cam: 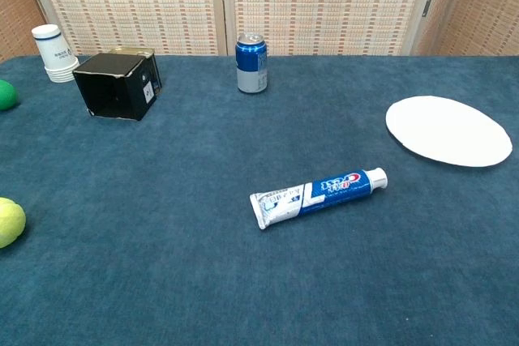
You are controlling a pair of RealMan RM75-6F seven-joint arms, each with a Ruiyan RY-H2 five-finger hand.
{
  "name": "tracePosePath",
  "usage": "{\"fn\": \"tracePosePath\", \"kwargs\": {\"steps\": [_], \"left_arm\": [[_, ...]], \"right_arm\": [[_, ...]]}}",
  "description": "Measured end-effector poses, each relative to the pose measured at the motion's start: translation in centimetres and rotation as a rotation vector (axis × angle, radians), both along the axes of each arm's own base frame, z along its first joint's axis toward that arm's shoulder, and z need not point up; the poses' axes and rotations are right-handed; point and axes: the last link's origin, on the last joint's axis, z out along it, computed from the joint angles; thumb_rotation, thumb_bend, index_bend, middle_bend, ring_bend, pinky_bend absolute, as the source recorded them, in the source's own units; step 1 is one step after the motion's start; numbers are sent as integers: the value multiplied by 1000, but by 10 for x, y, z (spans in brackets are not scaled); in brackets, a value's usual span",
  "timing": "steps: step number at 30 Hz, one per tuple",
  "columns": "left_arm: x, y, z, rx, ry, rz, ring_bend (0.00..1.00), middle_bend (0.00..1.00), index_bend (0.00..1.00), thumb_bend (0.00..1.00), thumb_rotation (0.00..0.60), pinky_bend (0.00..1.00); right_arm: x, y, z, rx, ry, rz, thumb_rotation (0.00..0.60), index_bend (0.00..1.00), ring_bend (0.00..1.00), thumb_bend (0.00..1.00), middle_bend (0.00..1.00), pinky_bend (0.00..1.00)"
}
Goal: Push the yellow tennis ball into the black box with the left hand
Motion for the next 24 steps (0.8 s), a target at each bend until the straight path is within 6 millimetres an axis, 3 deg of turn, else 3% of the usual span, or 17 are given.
{"fn": "tracePosePath", "kwargs": {"steps": [18,20,22,24], "left_arm": [[22,-7,20,43,-45,-113,0,0,2,145,464,0],[22,-6,20,50,-36,-120,0,0,51,165,463,0],[22,-5,21,64,-23,-131,33,35,160,191,462,126],[24,-3,23,91,-20,-161,228,234,325,216,460,396]], "right_arm": [[4,-4,-9,46,32,-14,411,0,0,0,0,0],[5,-5,-11,52,35,-13,411,0,0,0,0,0],[6,-6,-12,58,40,-13,411,0,0,0,0,0],[6,-7,-13,69,46,-14,411,0,0,0,0,0]]}}
